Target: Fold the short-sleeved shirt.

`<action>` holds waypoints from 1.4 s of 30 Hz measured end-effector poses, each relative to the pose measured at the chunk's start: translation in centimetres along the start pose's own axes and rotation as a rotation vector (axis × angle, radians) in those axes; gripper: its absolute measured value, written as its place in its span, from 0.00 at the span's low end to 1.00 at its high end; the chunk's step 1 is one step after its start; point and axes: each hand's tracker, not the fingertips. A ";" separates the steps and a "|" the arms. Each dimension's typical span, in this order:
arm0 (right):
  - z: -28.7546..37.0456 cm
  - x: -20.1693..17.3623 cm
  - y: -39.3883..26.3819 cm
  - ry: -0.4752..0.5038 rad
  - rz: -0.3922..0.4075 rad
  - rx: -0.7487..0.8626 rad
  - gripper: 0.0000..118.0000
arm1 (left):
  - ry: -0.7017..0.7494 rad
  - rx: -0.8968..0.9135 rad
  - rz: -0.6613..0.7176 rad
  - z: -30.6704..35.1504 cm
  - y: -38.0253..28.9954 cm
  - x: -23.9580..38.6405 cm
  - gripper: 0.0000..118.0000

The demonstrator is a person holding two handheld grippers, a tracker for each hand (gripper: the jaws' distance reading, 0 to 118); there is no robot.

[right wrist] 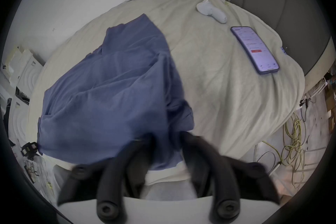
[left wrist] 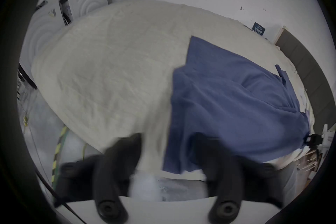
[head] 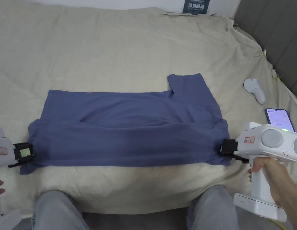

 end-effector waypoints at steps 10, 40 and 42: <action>11.5 -0.8 3.9 0.013 0.052 0.470 0.72 | -0.159 0.363 0.046 8.8 6.7 2.5 0.97; 8.2 -7.0 7.3 0.104 0.222 0.590 0.00 | -0.239 0.578 -0.123 6.2 3.7 11.6 0.00; 6.6 -7.2 10.6 0.088 0.243 0.528 0.00 | -0.240 0.580 -0.114 6.0 4.2 11.9 0.00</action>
